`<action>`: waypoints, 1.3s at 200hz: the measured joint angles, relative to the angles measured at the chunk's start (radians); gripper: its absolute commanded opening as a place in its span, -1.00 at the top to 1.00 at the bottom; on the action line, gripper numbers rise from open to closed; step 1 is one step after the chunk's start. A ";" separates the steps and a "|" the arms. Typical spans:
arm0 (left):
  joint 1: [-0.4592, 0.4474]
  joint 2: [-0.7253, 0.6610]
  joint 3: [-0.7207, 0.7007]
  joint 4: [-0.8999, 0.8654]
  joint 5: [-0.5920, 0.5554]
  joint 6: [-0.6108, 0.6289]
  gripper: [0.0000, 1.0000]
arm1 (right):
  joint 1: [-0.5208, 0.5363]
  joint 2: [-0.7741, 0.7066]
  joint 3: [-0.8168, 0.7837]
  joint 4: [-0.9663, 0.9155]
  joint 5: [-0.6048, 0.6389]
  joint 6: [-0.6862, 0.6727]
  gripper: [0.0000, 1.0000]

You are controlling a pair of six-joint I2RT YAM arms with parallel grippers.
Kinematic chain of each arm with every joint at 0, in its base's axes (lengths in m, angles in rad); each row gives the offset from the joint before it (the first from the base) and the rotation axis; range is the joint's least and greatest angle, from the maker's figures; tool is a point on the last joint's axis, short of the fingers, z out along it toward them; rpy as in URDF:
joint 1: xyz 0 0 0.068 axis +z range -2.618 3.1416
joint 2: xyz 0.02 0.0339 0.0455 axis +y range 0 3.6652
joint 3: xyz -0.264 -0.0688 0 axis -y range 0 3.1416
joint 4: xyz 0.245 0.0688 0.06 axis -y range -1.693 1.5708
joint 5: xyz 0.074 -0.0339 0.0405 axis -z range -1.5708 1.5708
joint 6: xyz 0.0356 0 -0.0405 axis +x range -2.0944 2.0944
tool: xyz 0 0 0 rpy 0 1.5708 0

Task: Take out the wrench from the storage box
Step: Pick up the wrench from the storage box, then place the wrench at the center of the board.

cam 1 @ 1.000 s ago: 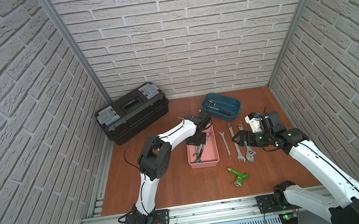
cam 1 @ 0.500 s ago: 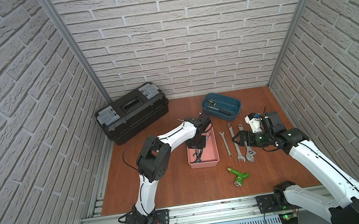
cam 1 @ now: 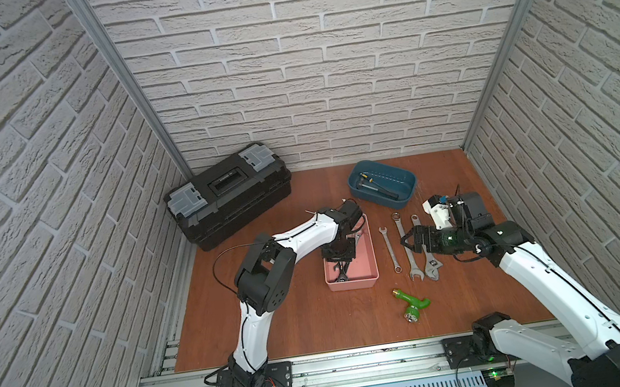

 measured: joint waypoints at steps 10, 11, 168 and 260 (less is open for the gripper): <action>0.004 0.000 0.000 0.006 0.002 0.000 0.43 | 0.000 0.000 0.000 0.000 0.000 0.000 -0.95; 0.004 0.000 0.000 0.006 0.002 0.000 0.44 | 0.000 0.000 0.000 0.000 0.000 0.000 -0.95; 0.002 0.002 0.068 -0.031 -0.019 -0.006 1.00 | -0.006 0.002 0.000 0.000 0.003 0.000 -0.95; -0.002 -0.024 0.246 -0.187 -0.064 0.019 1.00 | -0.013 -0.011 0.011 0.000 0.023 0.000 -0.94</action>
